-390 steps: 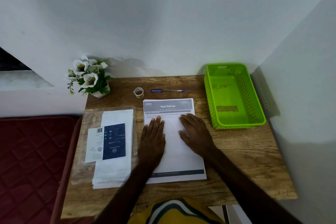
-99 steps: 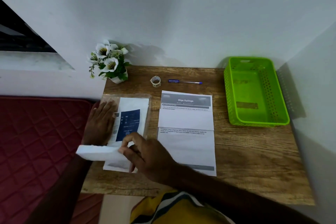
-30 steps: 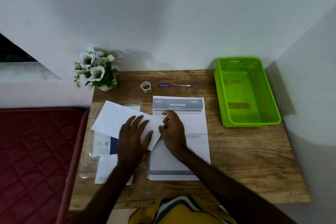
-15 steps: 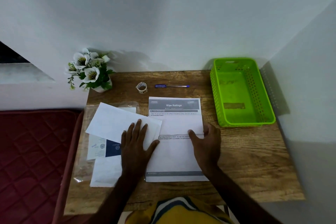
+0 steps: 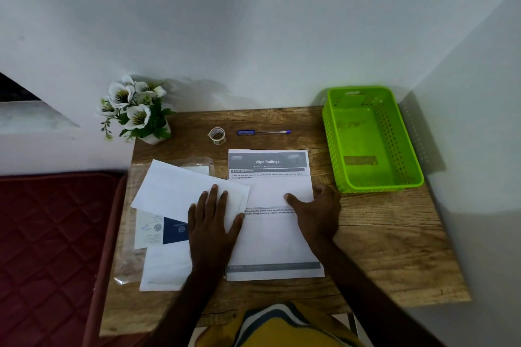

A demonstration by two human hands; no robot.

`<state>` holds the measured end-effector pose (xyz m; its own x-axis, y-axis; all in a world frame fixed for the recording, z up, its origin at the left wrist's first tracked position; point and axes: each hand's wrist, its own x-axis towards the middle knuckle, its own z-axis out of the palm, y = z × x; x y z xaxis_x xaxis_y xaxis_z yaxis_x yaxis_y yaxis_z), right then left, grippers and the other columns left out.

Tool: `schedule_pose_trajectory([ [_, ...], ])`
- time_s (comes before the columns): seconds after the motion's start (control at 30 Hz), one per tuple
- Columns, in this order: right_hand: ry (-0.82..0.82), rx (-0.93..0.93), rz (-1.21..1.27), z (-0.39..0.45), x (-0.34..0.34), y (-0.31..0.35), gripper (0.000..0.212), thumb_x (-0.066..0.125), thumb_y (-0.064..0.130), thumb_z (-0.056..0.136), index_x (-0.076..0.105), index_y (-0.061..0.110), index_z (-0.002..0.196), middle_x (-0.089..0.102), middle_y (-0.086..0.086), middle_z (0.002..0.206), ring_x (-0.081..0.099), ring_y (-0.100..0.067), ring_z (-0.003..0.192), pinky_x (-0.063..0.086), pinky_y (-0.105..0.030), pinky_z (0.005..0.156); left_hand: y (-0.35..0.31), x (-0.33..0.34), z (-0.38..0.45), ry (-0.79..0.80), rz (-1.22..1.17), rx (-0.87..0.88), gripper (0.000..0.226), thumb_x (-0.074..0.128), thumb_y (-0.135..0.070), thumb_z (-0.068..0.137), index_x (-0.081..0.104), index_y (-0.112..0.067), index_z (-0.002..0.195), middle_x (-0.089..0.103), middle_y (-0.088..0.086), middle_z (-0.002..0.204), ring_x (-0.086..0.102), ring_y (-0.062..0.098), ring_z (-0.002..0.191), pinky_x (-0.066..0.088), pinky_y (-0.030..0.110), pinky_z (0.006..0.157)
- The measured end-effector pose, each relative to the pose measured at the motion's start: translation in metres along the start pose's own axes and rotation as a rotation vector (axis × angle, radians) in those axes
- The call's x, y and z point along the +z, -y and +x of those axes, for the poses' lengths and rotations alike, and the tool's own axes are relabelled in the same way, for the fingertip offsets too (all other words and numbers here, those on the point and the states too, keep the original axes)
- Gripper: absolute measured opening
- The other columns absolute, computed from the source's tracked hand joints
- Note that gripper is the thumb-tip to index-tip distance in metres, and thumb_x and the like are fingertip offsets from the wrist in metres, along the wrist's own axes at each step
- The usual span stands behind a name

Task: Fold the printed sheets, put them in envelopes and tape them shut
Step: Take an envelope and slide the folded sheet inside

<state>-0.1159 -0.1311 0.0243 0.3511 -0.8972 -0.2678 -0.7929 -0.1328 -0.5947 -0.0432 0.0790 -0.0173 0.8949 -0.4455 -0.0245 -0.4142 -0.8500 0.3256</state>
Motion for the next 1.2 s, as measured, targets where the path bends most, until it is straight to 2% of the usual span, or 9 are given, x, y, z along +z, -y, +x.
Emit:
schedule_pose_trajectory([
  [0.27, 0.025, 0.031, -0.002, 0.005, 0.003, 0.003, 0.070, 0.092, 0.046, 0.065, 0.060, 0.014, 0.120, 0.056, -0.009, 0.128, 0.053, -0.031, 0.122, 0.054, -0.050, 0.088, 0.000, 0.005, -0.002, 0.003, 0.031, 0.005, 0.074, 0.036, -0.062, 0.099, 0.033, -0.018, 0.158, 0.025, 0.007, 0.168, 0.023, 0.029, 0.155, 0.020, 0.056, 0.125],
  [0.43, -0.001, 0.021, 0.063, 0.008, 0.003, 0.003, 0.064, 0.093, 0.040, 0.064, 0.059, 0.014, 0.112, 0.059, -0.009, 0.121, 0.056, -0.031, 0.115, 0.055, -0.051, 0.086, -0.001, 0.006, -0.003, -0.006, 0.040, 0.012, 0.073, 0.037, -0.060, 0.099, 0.034, -0.016, 0.158, 0.026, 0.009, 0.168, 0.025, 0.031, 0.154, 0.022, 0.056, 0.124],
  [0.73, -0.041, -0.011, 0.216, 0.005, 0.008, -0.001, 0.036, 0.087, 0.038, 0.073, 0.065, 0.020, 0.095, 0.067, -0.001, 0.100, 0.064, -0.027, 0.099, 0.056, -0.045, 0.081, -0.003, 0.004, -0.003, -0.011, 0.037, 0.014, 0.074, 0.034, -0.060, 0.099, 0.035, -0.015, 0.157, 0.027, 0.010, 0.167, 0.027, 0.032, 0.153, 0.021, 0.056, 0.125],
  [0.83, 0.003, -0.047, 0.307, 0.003, 0.006, 0.000, 0.023, 0.084, 0.036, 0.079, 0.067, 0.027, 0.091, 0.070, 0.008, 0.091, 0.068, -0.020, 0.091, 0.056, -0.038, 0.078, -0.003, 0.004, -0.003, -0.006, 0.049, 0.014, 0.074, 0.033, -0.060, 0.099, 0.035, -0.015, 0.157, 0.027, 0.010, 0.167, 0.027, 0.032, 0.153, 0.021, 0.056, 0.125],
  [0.93, 0.103, -0.115, 0.383, 0.003, 0.002, 0.001, 0.008, 0.076, 0.029, 0.089, 0.070, 0.025, 0.087, 0.072, 0.012, 0.081, 0.071, -0.012, 0.078, 0.059, -0.037, 0.073, -0.004, 0.003, -0.003, -0.006, 0.053, 0.016, 0.074, 0.033, -0.061, 0.099, 0.035, -0.015, 0.157, 0.027, 0.010, 0.167, 0.027, 0.032, 0.153, 0.021, 0.056, 0.125],
  [1.03, 0.133, -0.256, 0.349, 0.001, -0.004, 0.004, 0.018, 0.066, 0.027, 0.097, 0.072, 0.016, 0.085, 0.070, 0.004, 0.068, 0.065, -0.013, 0.060, 0.052, -0.032, 0.059, -0.004, 0.002, -0.003, -0.007, 0.051, 0.013, 0.074, 0.033, -0.061, 0.099, 0.036, -0.014, 0.156, 0.029, 0.011, 0.166, 0.028, 0.033, 0.153, 0.022, 0.057, 0.124],
  [1.13, 0.035, -0.440, 0.326, -0.006, -0.017, 0.009, 0.023, 0.062, 0.026, 0.102, 0.075, 0.010, 0.091, 0.068, 0.008, 0.071, 0.061, 0.001, 0.063, 0.046, -0.016, 0.063, -0.005, 0.001, -0.002, -0.024, 0.047, 0.014, 0.073, 0.033, -0.059, 0.099, 0.040, -0.012, 0.155, 0.032, 0.013, 0.165, 0.031, 0.034, 0.152, 0.024, 0.057, 0.123],
  [1.2, -0.079, -0.508, 0.374, -0.013, -0.031, 0.013, 0.024, 0.063, 0.024, 0.102, 0.076, 0.005, 0.095, 0.073, -0.001, 0.078, 0.062, 0.004, 0.070, 0.045, -0.008, 0.068, -0.006, 0.000, -0.003, -0.039, 0.046, 0.018, 0.072, 0.035, -0.058, 0.099, 0.042, -0.011, 0.153, 0.035, 0.014, 0.163, 0.033, 0.034, 0.151, 0.025, 0.057, 0.123],
])
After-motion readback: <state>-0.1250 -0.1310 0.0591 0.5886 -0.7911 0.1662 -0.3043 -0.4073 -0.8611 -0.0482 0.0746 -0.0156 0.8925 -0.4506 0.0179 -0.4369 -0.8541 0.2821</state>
